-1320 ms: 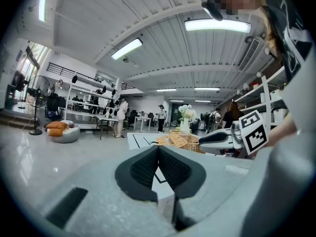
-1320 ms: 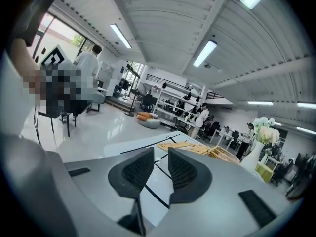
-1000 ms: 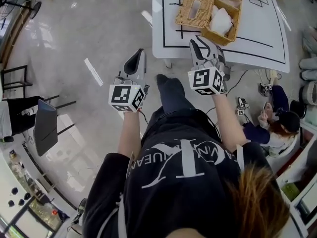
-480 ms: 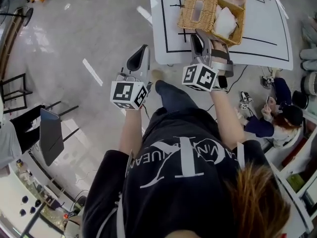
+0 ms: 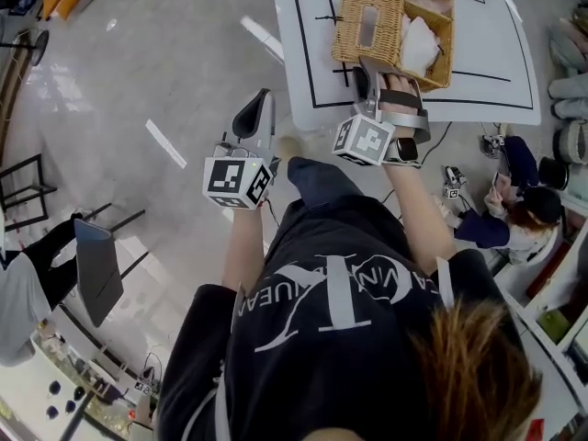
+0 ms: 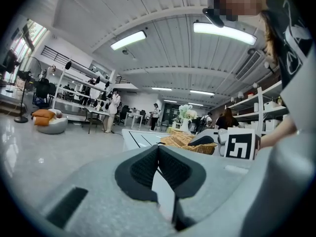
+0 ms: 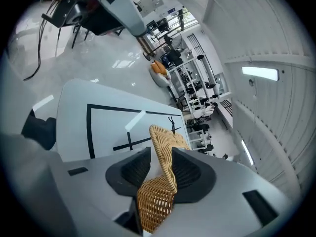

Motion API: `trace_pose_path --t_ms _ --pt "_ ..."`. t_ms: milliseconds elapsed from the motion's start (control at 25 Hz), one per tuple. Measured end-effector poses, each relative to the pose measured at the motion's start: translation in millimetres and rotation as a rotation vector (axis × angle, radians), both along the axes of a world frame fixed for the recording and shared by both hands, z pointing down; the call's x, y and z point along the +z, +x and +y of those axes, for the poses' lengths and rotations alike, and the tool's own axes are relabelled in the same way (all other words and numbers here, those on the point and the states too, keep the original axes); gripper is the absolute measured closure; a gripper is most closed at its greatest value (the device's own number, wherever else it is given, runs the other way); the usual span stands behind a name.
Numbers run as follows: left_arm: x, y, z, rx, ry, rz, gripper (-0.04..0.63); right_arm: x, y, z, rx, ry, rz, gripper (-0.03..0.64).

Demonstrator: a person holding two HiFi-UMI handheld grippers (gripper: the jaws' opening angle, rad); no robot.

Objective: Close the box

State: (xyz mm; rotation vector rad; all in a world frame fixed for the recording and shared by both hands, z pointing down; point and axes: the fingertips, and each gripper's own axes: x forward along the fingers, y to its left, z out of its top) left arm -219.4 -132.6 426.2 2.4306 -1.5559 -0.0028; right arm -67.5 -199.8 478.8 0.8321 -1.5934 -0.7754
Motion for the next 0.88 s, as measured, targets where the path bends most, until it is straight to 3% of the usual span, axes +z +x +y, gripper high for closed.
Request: trace_pose_path --t_ms 480,680,880 --pt "9 -10 -7 -0.014 -0.011 0.04 0.588 10 -6 -16 0.008 -0.015 0.111 0.508" --pt "7 -7 -7 -0.015 -0.008 0.03 0.588 -4 -9 -15 0.0 0.012 0.032 0.518" --pt "3 -3 -6 -0.025 -0.002 0.022 0.588 -23 -11 -13 0.013 0.017 -0.133 0.529"
